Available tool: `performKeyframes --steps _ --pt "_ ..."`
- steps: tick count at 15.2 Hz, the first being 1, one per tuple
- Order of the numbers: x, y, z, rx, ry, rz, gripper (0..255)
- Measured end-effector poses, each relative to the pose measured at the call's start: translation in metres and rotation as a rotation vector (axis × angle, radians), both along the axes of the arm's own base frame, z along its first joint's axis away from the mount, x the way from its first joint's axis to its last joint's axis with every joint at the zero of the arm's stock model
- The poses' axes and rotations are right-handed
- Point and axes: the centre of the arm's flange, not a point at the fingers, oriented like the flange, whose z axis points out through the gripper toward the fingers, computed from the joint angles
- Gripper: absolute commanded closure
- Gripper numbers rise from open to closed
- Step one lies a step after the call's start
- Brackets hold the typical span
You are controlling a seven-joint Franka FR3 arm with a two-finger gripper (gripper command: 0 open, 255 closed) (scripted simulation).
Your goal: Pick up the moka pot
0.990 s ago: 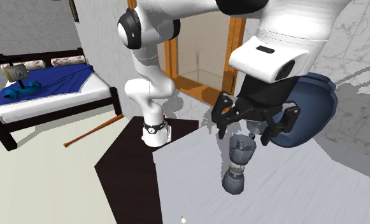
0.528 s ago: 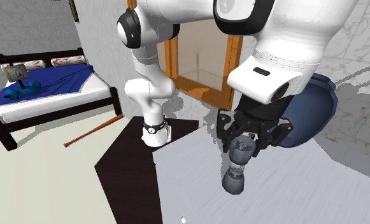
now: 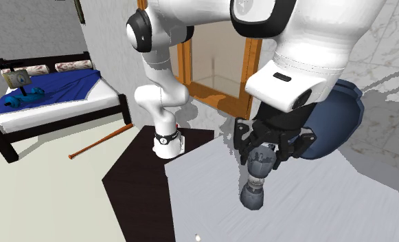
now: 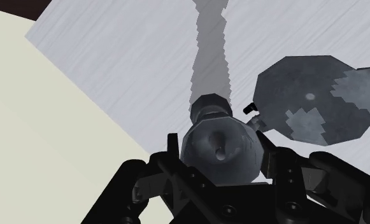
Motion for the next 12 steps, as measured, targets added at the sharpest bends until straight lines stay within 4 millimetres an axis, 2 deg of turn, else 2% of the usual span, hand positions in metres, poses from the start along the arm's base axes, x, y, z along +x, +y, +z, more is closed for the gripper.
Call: performKeyframes --steps 3,12 --pt "0.0 0.0 0.005 -0.001 0.001 0.0 255" --pt "0.0 0.001 0.051 -0.001 0.001 -0.001 255"
